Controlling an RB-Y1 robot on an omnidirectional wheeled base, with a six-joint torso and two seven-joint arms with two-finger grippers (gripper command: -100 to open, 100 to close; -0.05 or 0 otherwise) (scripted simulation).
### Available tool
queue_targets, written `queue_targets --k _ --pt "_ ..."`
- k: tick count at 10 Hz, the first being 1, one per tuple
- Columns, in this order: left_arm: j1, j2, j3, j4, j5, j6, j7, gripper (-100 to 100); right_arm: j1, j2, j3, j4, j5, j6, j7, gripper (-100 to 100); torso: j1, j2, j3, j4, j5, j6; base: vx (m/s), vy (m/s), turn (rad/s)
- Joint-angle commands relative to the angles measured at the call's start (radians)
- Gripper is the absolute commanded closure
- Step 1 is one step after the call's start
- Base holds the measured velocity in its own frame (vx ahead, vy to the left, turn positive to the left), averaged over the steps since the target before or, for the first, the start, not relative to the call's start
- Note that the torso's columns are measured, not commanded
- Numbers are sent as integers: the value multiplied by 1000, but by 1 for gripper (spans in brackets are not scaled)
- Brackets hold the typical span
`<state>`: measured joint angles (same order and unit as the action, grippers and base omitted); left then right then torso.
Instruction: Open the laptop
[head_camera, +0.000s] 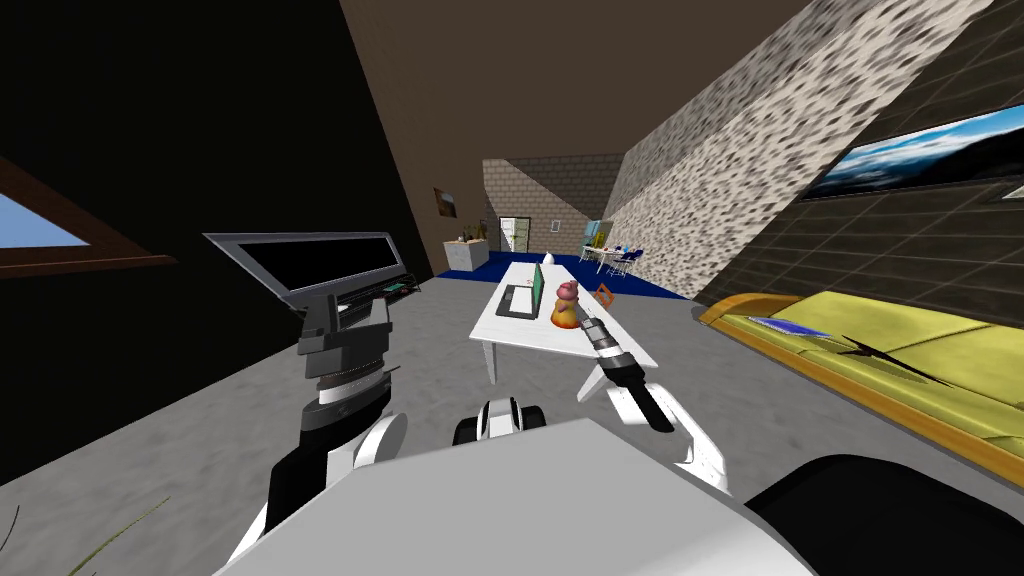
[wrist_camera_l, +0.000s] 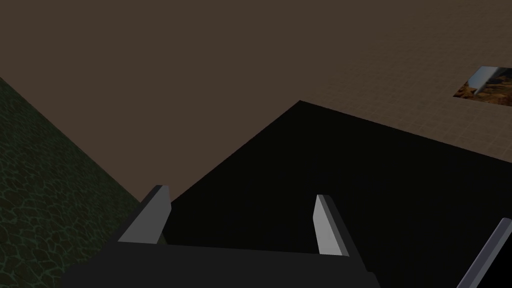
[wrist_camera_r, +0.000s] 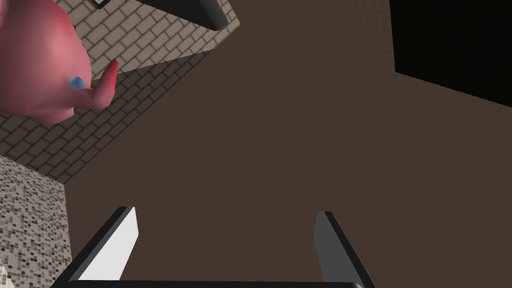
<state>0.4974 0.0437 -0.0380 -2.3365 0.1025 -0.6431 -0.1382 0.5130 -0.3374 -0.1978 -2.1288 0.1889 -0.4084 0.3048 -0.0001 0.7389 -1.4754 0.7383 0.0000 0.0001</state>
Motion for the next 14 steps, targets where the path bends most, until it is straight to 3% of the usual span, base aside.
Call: queue_targets --k 1,5,10,11,13,14 --pt "0 0 0 0 0 0 0 0 -4 -30 -39 47 59 23 51 -100 0 -1 -1 0 0 0 56 110 82" --pt "0 0 0 0 0 0 0 0 -11 -99 -104 124 144 60 121 -100 0 -1 -1 0 0 0 68 120 91" --pt "0 0 0 0 0 0 0 0 -23 -218 -188 232 254 110 211 -100 0 -2 -1 0 0 0 62 111 90" --pt "0 0 0 0 0 0 0 0 -23 -218 -188 232 254 110 211 -100 0 -1 -1 0 0 0 43 77 35" --pt "0 0 0 0 0 0 0 0 -28 -275 -221 276 298 130 247 -100 -1 0 0 0 0 0 44 87 86" --pt "0 0 0 0 0 0 0 0 -28 -275 -221 276 298 130 247 -100 1 -1 -1 0 0 0 41 67 34"
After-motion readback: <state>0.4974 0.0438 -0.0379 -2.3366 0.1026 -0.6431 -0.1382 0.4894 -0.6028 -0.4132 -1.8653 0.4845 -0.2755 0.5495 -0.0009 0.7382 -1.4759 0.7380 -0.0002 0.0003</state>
